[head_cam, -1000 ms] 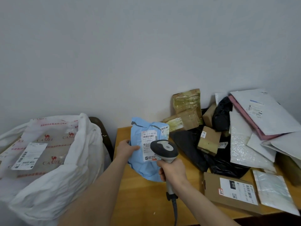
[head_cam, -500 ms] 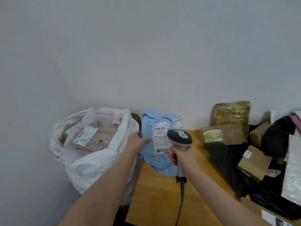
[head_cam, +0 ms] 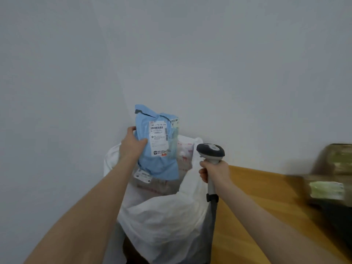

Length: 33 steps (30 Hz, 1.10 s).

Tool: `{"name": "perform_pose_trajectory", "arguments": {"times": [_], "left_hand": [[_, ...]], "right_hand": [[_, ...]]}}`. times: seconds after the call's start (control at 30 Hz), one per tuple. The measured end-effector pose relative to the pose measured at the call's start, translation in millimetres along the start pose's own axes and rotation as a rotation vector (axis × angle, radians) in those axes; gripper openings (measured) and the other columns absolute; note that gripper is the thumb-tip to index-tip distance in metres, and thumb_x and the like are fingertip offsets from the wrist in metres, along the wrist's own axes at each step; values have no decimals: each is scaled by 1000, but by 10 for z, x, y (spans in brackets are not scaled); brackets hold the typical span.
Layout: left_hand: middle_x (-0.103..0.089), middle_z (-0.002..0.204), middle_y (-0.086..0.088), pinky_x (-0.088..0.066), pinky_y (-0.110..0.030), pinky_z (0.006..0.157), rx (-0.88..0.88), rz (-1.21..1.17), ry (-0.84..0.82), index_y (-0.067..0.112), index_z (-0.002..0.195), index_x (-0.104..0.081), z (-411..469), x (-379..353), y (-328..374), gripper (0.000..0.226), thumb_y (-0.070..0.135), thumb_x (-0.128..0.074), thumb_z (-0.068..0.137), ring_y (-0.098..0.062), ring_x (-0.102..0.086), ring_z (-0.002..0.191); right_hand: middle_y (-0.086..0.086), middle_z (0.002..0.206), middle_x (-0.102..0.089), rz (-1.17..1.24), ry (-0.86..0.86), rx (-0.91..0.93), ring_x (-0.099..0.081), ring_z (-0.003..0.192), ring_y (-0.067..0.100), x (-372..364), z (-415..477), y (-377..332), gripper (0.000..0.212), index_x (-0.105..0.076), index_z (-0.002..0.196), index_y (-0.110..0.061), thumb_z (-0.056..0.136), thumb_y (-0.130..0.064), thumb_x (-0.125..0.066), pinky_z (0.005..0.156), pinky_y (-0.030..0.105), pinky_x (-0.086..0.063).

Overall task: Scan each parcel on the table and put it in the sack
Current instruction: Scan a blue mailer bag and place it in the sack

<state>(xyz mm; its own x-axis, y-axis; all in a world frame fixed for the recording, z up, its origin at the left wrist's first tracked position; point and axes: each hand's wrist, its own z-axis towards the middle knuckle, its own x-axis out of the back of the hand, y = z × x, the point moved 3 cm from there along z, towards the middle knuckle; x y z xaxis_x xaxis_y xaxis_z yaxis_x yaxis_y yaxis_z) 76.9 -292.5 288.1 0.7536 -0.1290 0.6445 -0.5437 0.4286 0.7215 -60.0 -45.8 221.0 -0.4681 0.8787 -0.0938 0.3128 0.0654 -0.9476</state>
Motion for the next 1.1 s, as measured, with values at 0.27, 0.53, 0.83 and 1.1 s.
{"name": "perform_pose_trajectory", "arguments": {"times": [0.27, 0.53, 0.83, 1.1], "left_hand": [[-17, 155, -17, -34, -47, 107, -53, 412, -476, 30, 152, -4, 326, -849, -607, 96, 33, -69, 82, -36, -33, 135], [7, 161, -8, -7, -56, 116, -341, 799, -828, 32, 153, 1, 457, -1480, -640, 88, 68, -43, 85, -33, 3, 147], [3, 161, -5, -11, -57, 115, -224, 845, -813, 40, 151, 0, 579, -1579, -978, 97, 80, -45, 75, -32, -5, 146], [-51, 137, -1, -48, -35, 94, 77, 290, -1022, 23, 138, -49, 1104, -1419, -850, 60, 44, -67, 84, -23, -51, 120]], "right_hand": [[11, 53, -63, -81, 110, -50, -56, 52, 25, -678, 491, 222, 16, -63, 62, -5, 77, -8, -67, 63, 38, -48], [0, 51, -66, -340, 202, 24, -61, 49, 18, -770, 907, 6, 10, -66, 67, -11, 74, -17, -66, 63, 36, -55], [10, 88, -67, -538, 0, 113, -64, 87, 27, -1315, 1210, -47, 9, -58, 82, -15, 78, -16, -66, 82, 41, -55], [5, 86, -65, -687, -107, 8, -63, 89, 24, -1728, 1517, 56, 8, -57, 78, -16, 76, -16, -65, 81, 35, -54]]}}
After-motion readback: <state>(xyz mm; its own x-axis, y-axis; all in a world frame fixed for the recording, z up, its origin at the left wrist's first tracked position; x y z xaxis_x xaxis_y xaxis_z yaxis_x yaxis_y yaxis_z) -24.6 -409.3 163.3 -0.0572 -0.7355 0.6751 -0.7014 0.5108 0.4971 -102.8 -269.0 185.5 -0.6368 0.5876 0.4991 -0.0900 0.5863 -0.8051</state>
